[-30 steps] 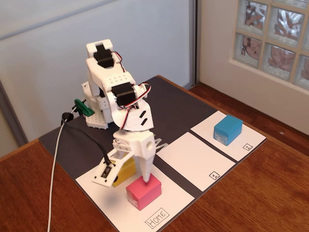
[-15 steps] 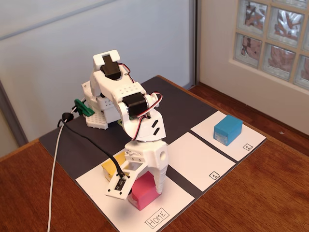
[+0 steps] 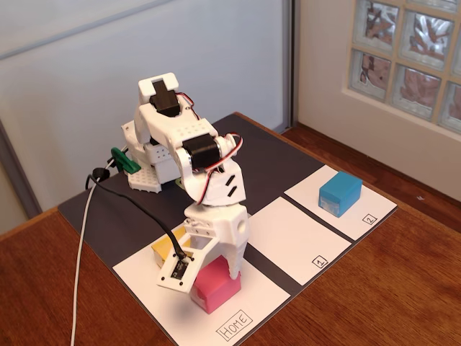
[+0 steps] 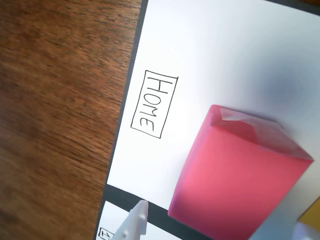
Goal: Move box red to zone 1
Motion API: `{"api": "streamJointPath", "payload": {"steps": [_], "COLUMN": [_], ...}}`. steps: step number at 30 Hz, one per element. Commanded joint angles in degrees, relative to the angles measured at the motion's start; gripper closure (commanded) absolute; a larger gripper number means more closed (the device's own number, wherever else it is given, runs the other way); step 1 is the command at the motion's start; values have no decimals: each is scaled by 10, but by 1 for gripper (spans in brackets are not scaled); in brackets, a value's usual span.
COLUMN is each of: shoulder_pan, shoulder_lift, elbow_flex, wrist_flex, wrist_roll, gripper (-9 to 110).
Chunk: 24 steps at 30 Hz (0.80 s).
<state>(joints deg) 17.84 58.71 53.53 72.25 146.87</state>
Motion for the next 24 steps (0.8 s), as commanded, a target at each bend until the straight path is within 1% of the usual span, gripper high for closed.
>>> {"api": "streamJointPath", "payload": {"steps": [1,5,10,16,24], "shoulder_pan": [11,18,20,12,-1], "shoulder_lift": [47,47,42,52,36], "elbow_flex": [-23,-17,1,72,93], "wrist_flex": [7,10,1,-63,-105], "wrist_roll": [-14,-35,-47,-47,-43], "gripper": [60,56,57,55,55]}}
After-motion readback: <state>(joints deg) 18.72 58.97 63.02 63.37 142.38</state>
